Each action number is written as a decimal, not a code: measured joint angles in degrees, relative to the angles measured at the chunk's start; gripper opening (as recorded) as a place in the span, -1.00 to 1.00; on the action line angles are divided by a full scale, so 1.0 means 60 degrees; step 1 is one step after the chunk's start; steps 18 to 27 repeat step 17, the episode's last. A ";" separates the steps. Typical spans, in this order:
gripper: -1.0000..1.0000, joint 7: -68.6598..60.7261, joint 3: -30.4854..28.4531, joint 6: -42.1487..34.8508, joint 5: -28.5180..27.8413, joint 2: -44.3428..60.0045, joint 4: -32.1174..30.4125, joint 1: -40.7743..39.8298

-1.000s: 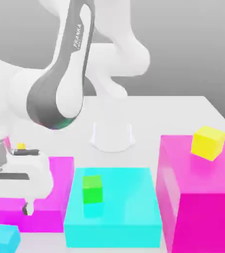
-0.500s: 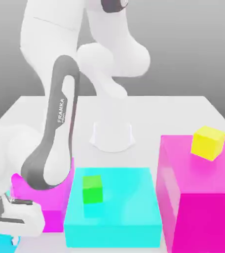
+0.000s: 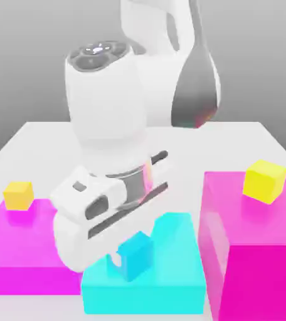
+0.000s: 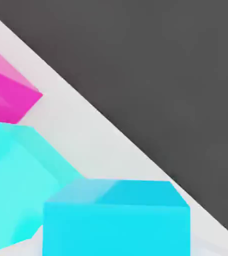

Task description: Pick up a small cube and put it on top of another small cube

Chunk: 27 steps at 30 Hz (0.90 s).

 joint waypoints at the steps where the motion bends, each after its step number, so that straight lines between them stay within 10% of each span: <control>1: -1.00 -0.0444 0.0144 -0.0271 -0.0095 -0.0335 -0.0053 0.0381; 9: -1.00 -0.3907 0.1237 -0.2221 -0.0980 -0.3071 -0.0542 0.2196; 13: -1.00 -0.4429 0.1455 -0.1213 -0.1128 -0.2975 -0.1381 0.2494; 14: 1.00 -0.4445 0.1482 -0.0965 -0.1135 -0.2885 -0.1538 0.2488; 27: 1.00 -0.4445 0.1482 -0.0965 -0.1135 -0.2885 -0.1538 0.2488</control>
